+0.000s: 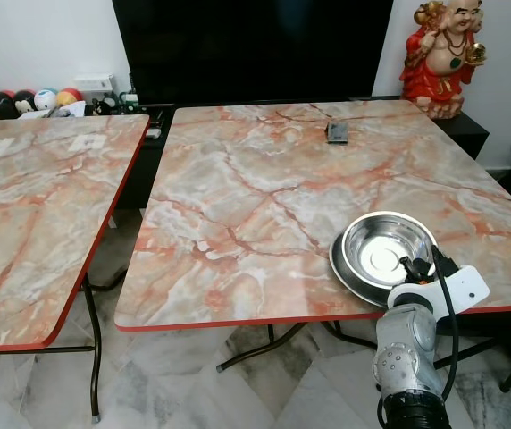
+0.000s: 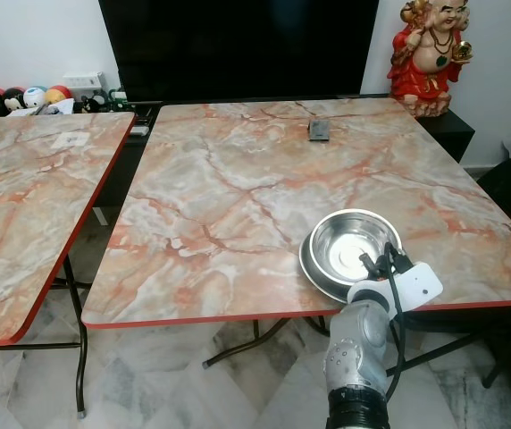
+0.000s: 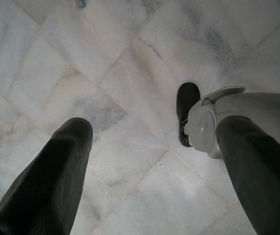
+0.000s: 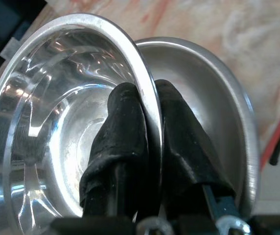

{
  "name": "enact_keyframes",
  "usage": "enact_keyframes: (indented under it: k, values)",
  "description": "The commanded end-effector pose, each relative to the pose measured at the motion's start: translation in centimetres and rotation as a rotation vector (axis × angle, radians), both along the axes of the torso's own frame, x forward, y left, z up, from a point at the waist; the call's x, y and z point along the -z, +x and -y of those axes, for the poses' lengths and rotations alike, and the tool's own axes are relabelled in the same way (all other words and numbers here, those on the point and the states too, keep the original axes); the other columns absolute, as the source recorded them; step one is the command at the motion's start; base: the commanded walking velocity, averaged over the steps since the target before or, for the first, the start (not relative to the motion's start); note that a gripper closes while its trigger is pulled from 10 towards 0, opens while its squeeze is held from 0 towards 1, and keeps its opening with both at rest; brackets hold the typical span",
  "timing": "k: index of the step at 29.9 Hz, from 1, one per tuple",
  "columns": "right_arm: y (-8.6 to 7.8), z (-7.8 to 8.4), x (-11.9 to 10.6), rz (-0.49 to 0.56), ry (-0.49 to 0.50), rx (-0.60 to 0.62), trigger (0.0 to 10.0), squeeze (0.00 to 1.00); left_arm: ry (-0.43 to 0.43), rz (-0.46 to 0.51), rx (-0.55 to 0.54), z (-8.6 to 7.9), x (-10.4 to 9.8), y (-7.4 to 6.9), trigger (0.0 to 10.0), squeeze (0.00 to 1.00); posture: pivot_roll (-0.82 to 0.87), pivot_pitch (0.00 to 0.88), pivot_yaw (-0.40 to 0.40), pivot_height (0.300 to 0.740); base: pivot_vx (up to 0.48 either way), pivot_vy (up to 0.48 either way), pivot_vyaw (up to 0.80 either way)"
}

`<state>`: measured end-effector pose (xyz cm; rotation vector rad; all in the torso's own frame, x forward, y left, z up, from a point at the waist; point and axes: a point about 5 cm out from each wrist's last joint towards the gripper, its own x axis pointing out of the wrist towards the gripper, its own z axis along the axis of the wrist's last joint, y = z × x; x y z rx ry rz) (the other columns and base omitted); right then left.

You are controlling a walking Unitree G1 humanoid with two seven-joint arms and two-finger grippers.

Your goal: Setting the table

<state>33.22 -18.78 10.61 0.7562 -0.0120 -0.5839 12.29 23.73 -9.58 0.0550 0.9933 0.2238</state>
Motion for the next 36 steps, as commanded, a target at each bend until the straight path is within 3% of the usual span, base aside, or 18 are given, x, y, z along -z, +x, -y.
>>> enact_keyframes:
  k: [1, 5, 6, 8, 9, 13, 14, 15, 16, 21, 22, 23, 24, 25, 36]
  values:
    - [-0.4, 0.1, 0.5, -0.027, 0.012, 0.014, 10.0, 0.0, 0.008, -0.025, -0.015, -0.4, 0.1, -0.6, 10.0, 0.0, 0.04, 0.057, 0.026, 0.74, 0.0, 0.0, 0.0]
    - [-0.6, 0.1, 0.9, -0.053, 0.016, 0.022, 10.0, 0.0, 0.008, -0.025, -0.014, -0.4, 0.1, -0.6, 10.0, 0.0, 0.04, 0.057, 0.026, 0.74, 0.0, 0.0, 0.0]
    - [-0.6, 0.1, 0.9, -0.052, 0.014, 0.019, 10.0, 0.07, 0.008, -0.025, -0.014, -0.4, 0.1, -0.6, 10.0, 0.0, 0.04, 0.058, 0.026, 0.74, 0.0, 0.0, 0.0]
    - [-0.6, 0.1, 0.9, -0.049, 0.012, 0.017, 10.0, 0.09, 0.008, -0.025, -0.014, -0.4, 0.1, -0.6, 10.0, 0.0, 0.04, 0.059, 0.025, 0.74, 0.0, 0.0, 0.0]
    - [-0.6, 0.0, 0.8, -0.047, 0.011, 0.015, 10.0, 0.36, 0.008, -0.026, -0.013, -0.4, 0.1, -0.6, 10.0, 0.0, 0.04, 0.06, 0.025, 0.74, 0.0, 0.0, 0.0]
    - [-0.5, 0.0, 0.8, -0.046, 0.01, 0.01, 10.0, 0.32, 0.008, -0.026, -0.014, -0.4, 0.1, -0.6, 10.0, 0.0, 0.04, 0.059, 0.025, 0.74, 0.0, 0.0, 0.0]
    - [-0.4, 0.0, 0.7, -0.044, 0.008, 0.008, 10.0, 0.1, 0.008, -0.026, -0.013, -0.4, 0.1, -0.6, 10.0, 0.0, 0.04, 0.059, 0.025, 0.74, 0.0, 0.0, 0.0]
    - [-0.4, 0.0, 0.7, -0.044, 0.008, 0.008, 10.0, 0.1, 0.008, -0.026, -0.013, -0.4, 0.1, -0.6, 10.0, 0.0, 0.04, 0.059, 0.025, 0.74, 0.0, 0.0, 0.0]
    - [-0.3, 0.0, 0.6, -0.04, 0.005, 0.005, 10.0, 0.0, 0.008, -0.027, -0.014, -0.4, 0.1, -0.6, 10.0, 0.0, 0.04, 0.059, 0.025, 0.74, 0.0, 0.0, 0.0]
    - [0.0, 0.0, 0.2, -0.025, -0.001, 0.003, 10.0, 0.0, 0.008, -0.027, -0.013, -0.4, 0.1, -0.6, 10.0, 0.0, 0.04, 0.059, 0.027, 0.74, 0.0, 0.0, 0.0]
    - [0.1, 0.1, 0.0, -0.014, -0.001, 0.008, 10.0, 0.02, 0.009, -0.027, -0.013, -0.4, 0.1, -0.6, 10.0, 0.0, 0.04, 0.057, 0.027, 0.74, 0.0, 0.0, 0.0]
    - [0.2, 0.1, -0.2, -0.01, -0.002, 0.009, 10.0, 0.34, 0.008, -0.027, -0.013, -0.4, 0.1, -0.6, 10.0, 0.0, 0.04, 0.057, 0.027, 0.74, 0.0, 0.0, 0.0]
    - [0.2, 0.2, -0.2, -0.008, -0.002, 0.009, 10.0, 0.34, 0.008, -0.026, -0.013, -0.4, 0.1, -0.6, 10.0, 0.0, 0.04, 0.057, 0.027, 0.74, 0.0, 0.0, 0.0]
    - [0.3, 0.2, -0.3, -0.007, -0.003, 0.009, 10.0, 0.48, 0.008, -0.026, -0.013, -0.4, 0.1, -0.6, 10.0, 0.0, 0.04, 0.057, 0.027, 0.74, 0.0, 0.0, 0.0]
    - [0.2, 0.1, 0.0, -0.018, 0.0, 0.007, 10.0, 0.47, 0.007, -0.028, -0.011, -0.4, 0.1, -0.6, 10.0, 0.0, 0.04, 0.057, 0.03, 0.74, 0.0, 0.0, 0.0]
